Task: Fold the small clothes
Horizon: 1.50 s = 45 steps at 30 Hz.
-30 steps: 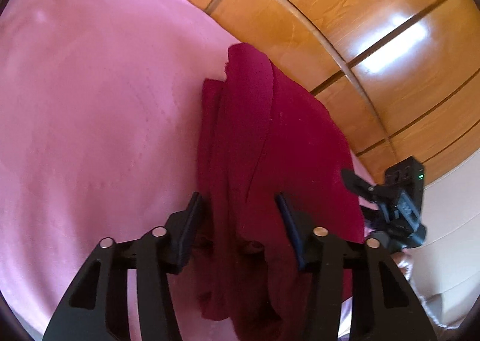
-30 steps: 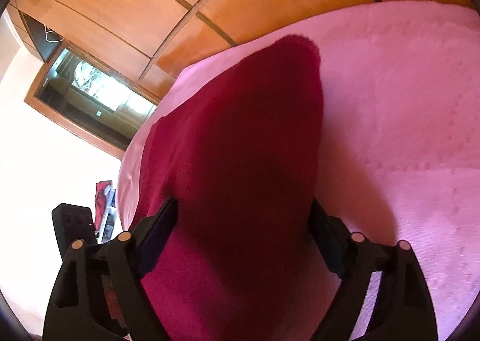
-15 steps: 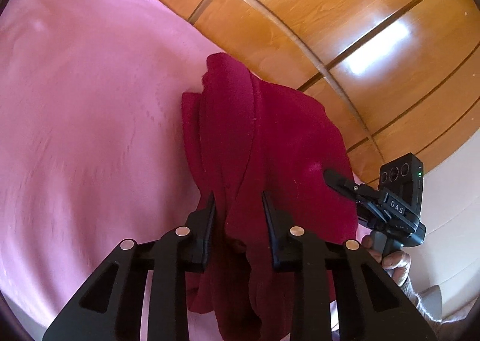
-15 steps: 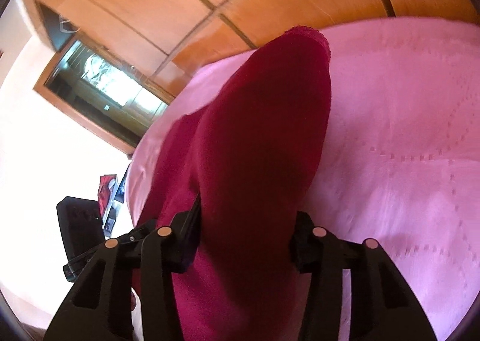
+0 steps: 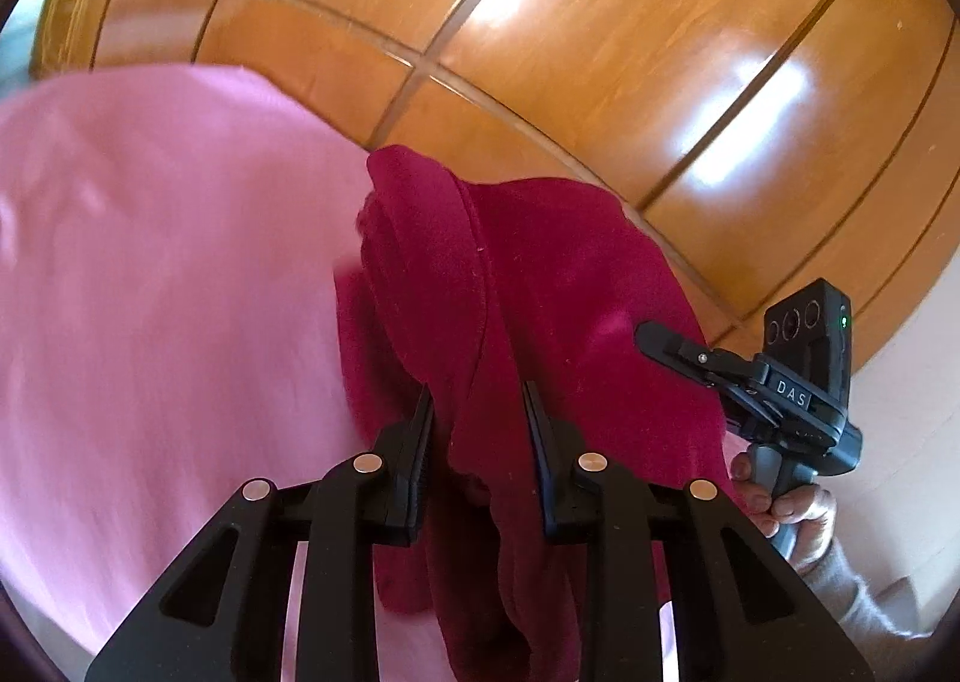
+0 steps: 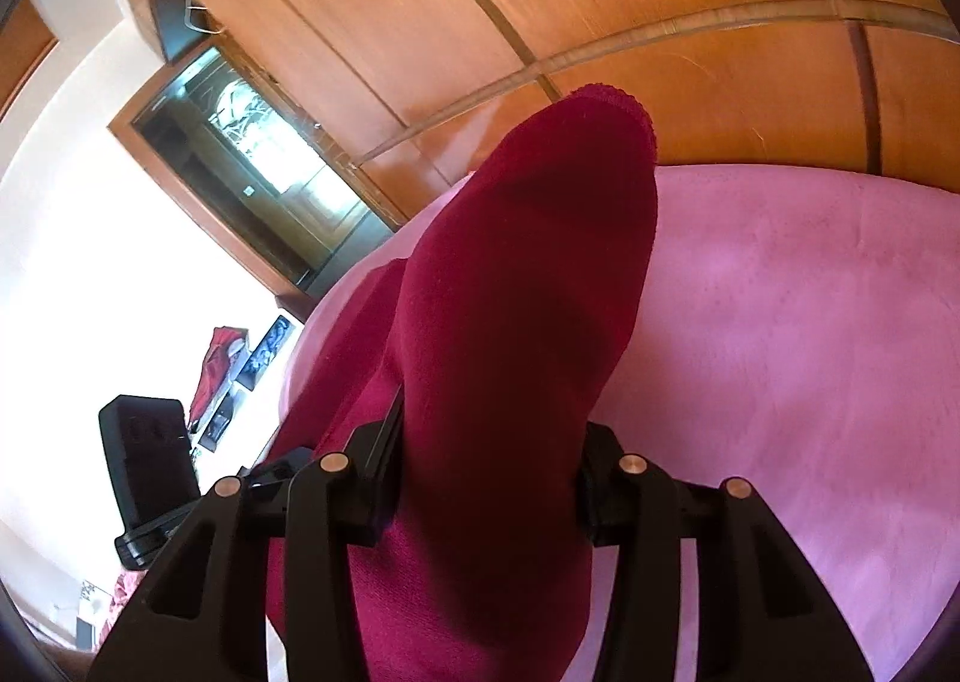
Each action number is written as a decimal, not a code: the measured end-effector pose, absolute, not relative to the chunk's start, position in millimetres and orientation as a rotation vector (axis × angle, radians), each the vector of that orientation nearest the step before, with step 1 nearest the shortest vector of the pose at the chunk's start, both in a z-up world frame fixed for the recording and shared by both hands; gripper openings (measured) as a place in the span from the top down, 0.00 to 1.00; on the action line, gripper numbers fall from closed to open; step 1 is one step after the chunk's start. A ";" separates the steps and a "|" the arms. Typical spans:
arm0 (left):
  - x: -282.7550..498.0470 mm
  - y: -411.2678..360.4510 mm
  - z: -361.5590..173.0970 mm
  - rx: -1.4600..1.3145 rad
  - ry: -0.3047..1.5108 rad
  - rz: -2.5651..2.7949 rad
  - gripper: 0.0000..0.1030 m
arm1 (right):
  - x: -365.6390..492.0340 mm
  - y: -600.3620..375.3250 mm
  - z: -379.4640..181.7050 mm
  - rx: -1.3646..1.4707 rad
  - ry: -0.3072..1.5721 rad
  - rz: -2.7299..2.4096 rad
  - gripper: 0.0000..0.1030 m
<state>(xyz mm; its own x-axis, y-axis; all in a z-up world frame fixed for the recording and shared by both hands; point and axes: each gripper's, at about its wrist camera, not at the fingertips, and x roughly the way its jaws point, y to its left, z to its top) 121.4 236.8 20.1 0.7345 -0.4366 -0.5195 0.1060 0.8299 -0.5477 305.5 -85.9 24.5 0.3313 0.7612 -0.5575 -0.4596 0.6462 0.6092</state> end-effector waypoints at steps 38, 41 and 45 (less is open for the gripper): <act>82.5 185.5 8.9 -0.286 0.711 0.293 0.29 | 239.7 -83.4 23.4 0.007 0.793 0.477 0.17; 67.9 173.8 14.3 -0.253 0.676 0.345 0.29 | 215.9 -83.7 26.1 -0.017 0.756 0.469 0.12; 48.5 160.8 16.3 -0.231 0.643 0.375 0.21 | 189.0 -84.3 21.1 -0.060 0.729 0.421 0.07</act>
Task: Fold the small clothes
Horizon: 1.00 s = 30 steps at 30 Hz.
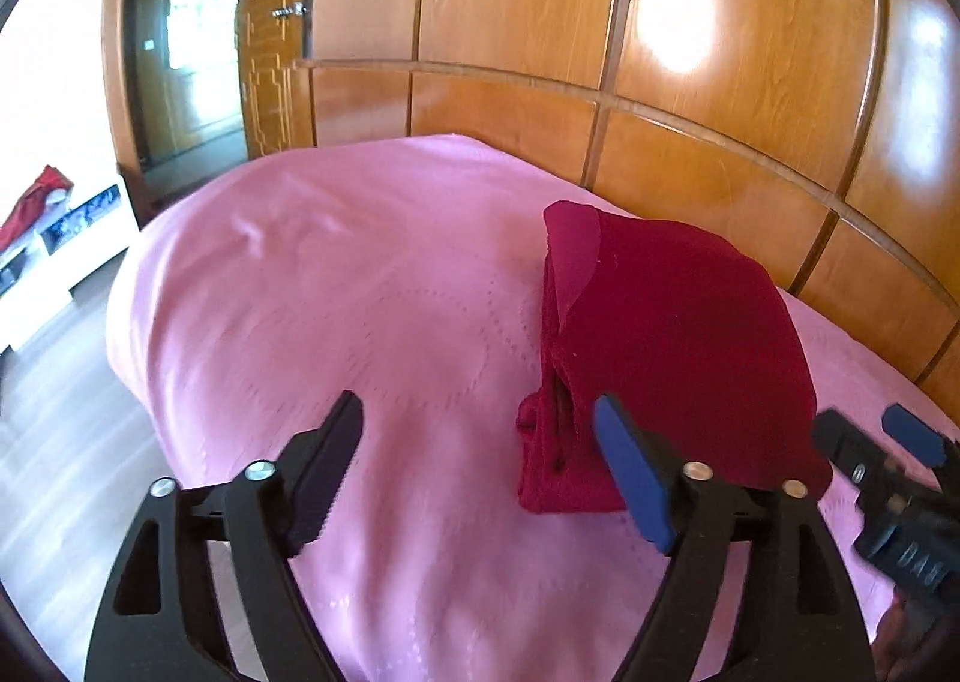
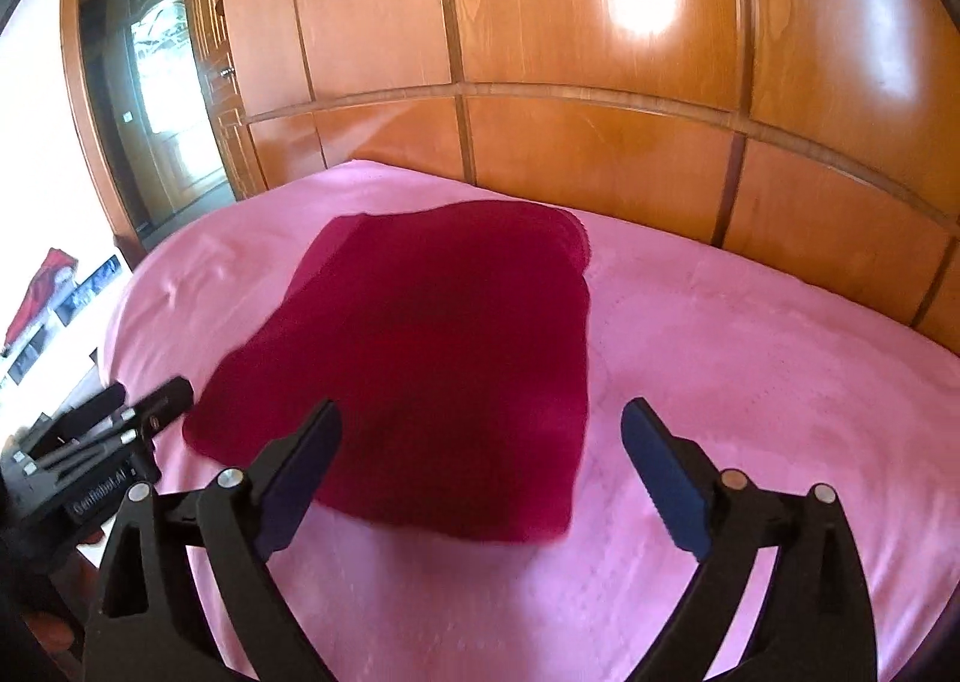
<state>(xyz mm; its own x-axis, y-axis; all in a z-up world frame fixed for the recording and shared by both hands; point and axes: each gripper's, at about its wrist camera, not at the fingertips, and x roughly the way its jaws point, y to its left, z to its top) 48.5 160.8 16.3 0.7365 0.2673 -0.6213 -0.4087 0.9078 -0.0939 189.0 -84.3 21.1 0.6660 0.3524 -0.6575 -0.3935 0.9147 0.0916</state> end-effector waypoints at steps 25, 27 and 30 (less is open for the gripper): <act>12.5 139.5 11.3 -0.172 0.599 0.366 0.14 | 134.6 -95.7 21.6 -0.091 0.657 0.288 0.02; 11.9 140.0 11.9 -0.168 0.596 0.365 0.12 | 133.1 -95.5 22.0 -0.088 0.655 0.290 0.02; 9.3 139.0 13.1 -0.165 0.587 0.361 0.11 | 132.2 -95.2 22.0 -0.090 0.651 0.288 0.02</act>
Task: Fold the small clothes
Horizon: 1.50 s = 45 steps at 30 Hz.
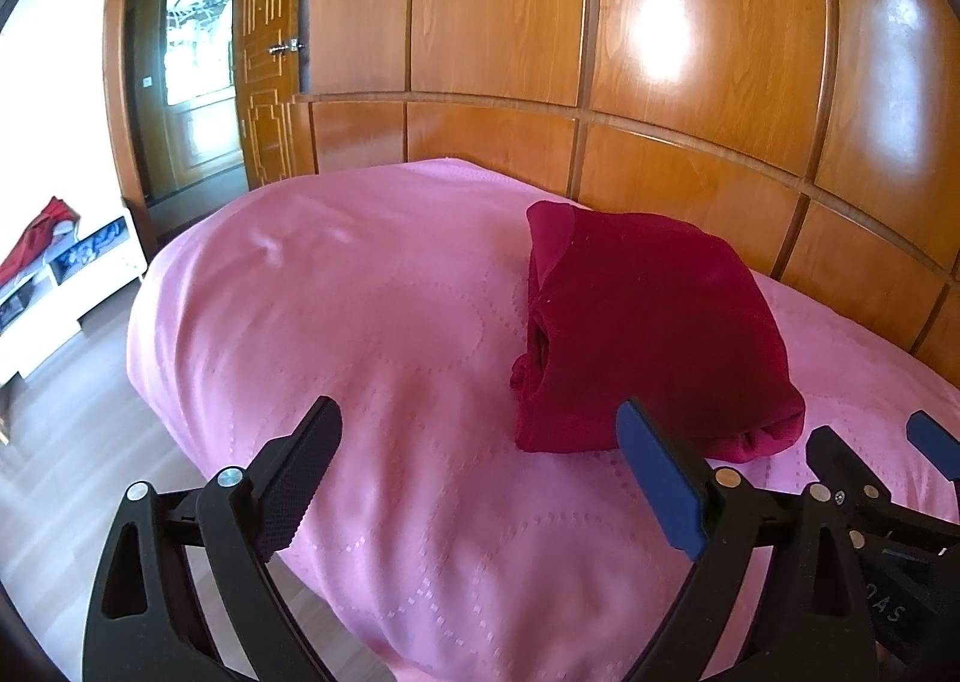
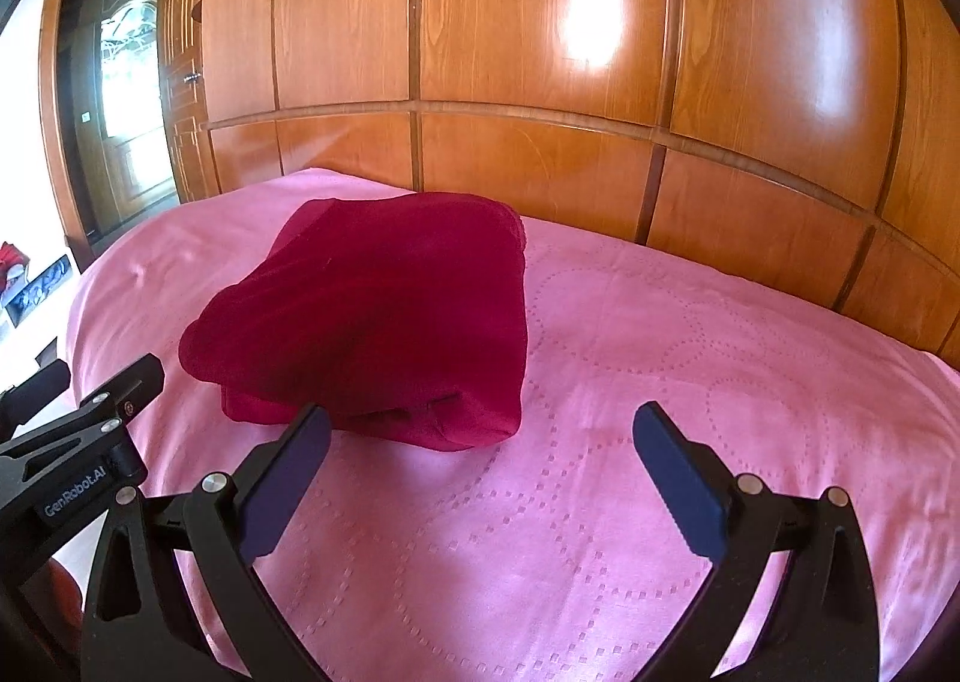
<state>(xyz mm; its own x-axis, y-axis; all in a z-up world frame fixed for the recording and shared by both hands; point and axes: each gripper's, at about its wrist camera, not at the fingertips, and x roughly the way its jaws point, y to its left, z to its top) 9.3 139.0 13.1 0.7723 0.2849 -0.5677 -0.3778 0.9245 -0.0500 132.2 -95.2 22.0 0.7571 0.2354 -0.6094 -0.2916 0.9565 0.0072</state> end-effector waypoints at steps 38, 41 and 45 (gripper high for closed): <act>2.1 144.9 17.0 -0.157 0.583 0.366 0.09 | 126.1 -88.9 19.9 -0.078 0.663 0.304 0.02; 2.2 145.9 17.3 -0.153 0.580 0.363 0.09 | 125.7 -88.9 19.9 -0.074 0.663 0.304 0.02; 1.9 145.7 17.2 -0.151 0.578 0.364 0.09 | 124.9 -88.9 19.7 -0.075 0.660 0.307 0.02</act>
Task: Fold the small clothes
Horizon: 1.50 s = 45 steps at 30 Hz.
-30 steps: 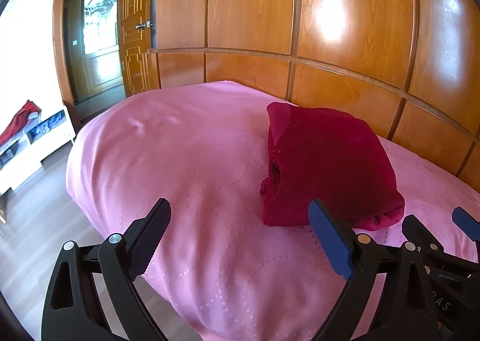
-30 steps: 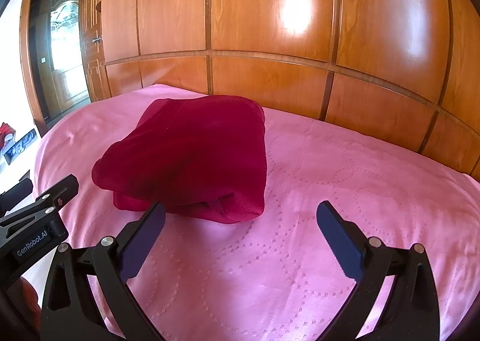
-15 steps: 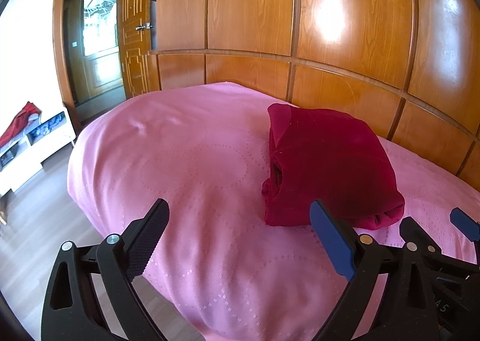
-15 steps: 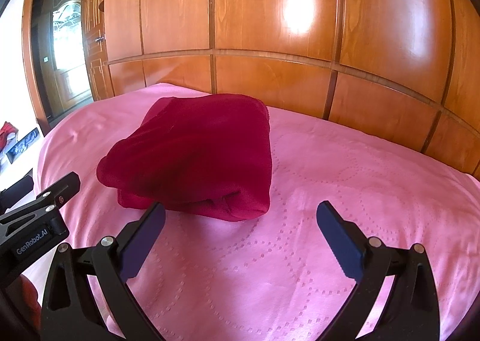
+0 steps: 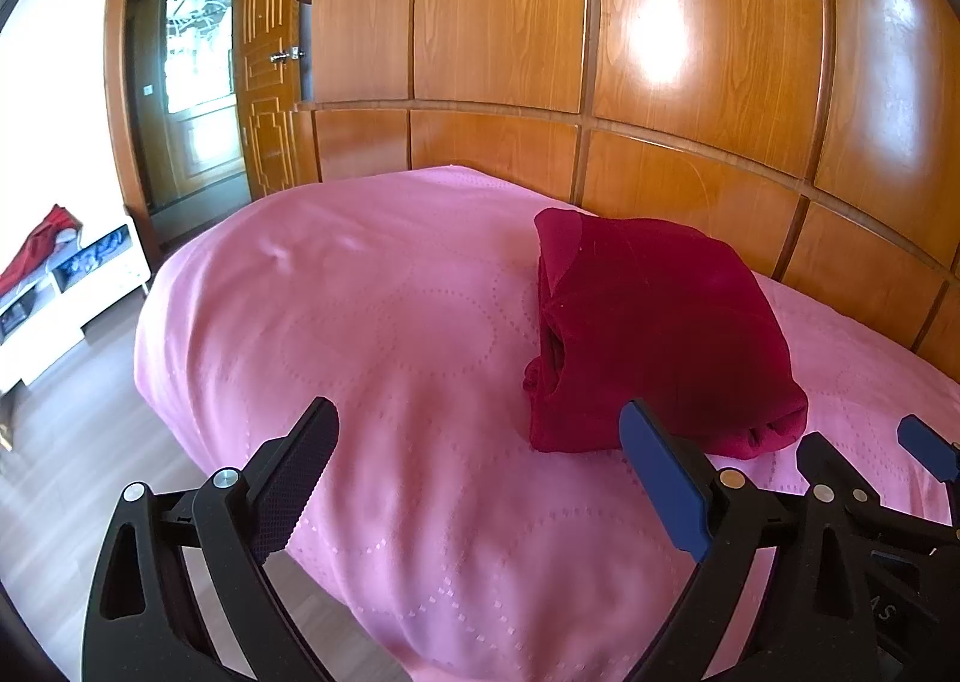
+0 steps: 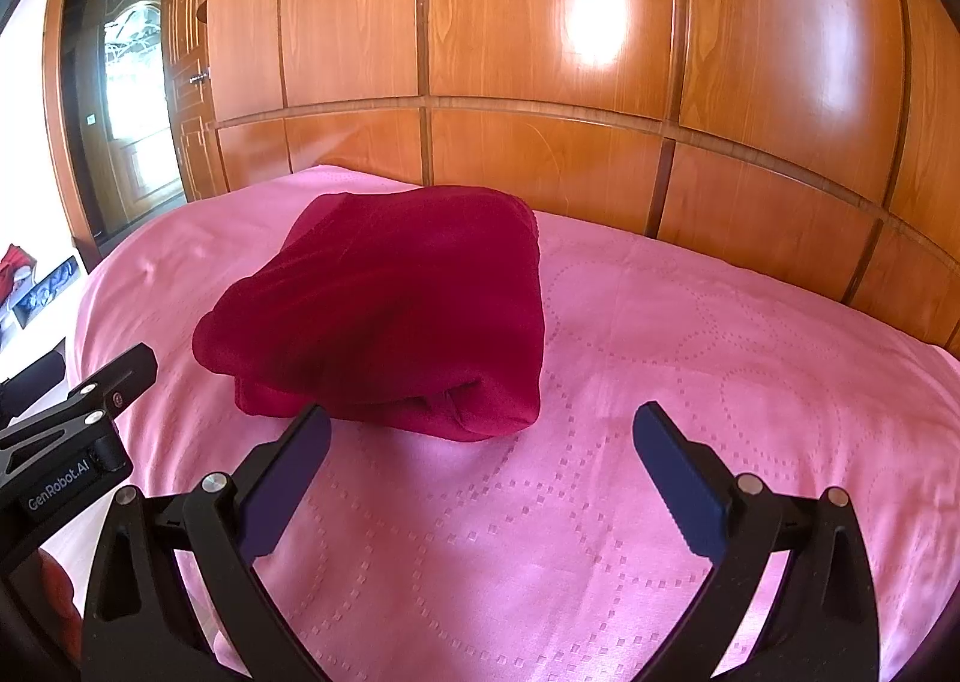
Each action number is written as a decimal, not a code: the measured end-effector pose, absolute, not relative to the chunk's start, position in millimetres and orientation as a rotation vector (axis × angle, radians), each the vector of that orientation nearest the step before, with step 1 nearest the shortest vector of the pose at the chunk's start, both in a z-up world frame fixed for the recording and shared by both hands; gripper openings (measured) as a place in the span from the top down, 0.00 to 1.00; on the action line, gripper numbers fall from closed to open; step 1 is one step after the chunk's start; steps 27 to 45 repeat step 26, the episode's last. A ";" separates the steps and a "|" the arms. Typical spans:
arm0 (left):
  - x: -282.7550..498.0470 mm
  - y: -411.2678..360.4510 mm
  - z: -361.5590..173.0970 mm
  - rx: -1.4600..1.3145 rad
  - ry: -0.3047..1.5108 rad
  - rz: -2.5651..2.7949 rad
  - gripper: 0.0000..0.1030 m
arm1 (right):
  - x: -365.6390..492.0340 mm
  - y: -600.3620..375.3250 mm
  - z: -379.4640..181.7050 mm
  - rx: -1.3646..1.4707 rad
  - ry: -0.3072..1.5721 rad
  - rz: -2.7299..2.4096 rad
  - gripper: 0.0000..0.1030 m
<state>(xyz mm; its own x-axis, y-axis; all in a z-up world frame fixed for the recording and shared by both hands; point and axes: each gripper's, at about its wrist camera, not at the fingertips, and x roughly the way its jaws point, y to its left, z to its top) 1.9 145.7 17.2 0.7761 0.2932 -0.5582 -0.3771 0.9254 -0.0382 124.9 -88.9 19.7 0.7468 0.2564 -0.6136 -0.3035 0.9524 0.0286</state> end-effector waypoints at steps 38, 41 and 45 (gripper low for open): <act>7.4 151.6 13.3 -0.162 0.612 0.373 0.09 | 153.0 -160.9 18.8 0.046 0.713 0.210 0.02; 7.4 151.6 13.3 -0.162 0.612 0.373 0.09 | 153.0 -160.9 18.8 0.046 0.713 0.210 0.02; 7.4 151.6 13.3 -0.162 0.612 0.373 0.09 | 153.0 -160.9 18.8 0.046 0.713 0.210 0.02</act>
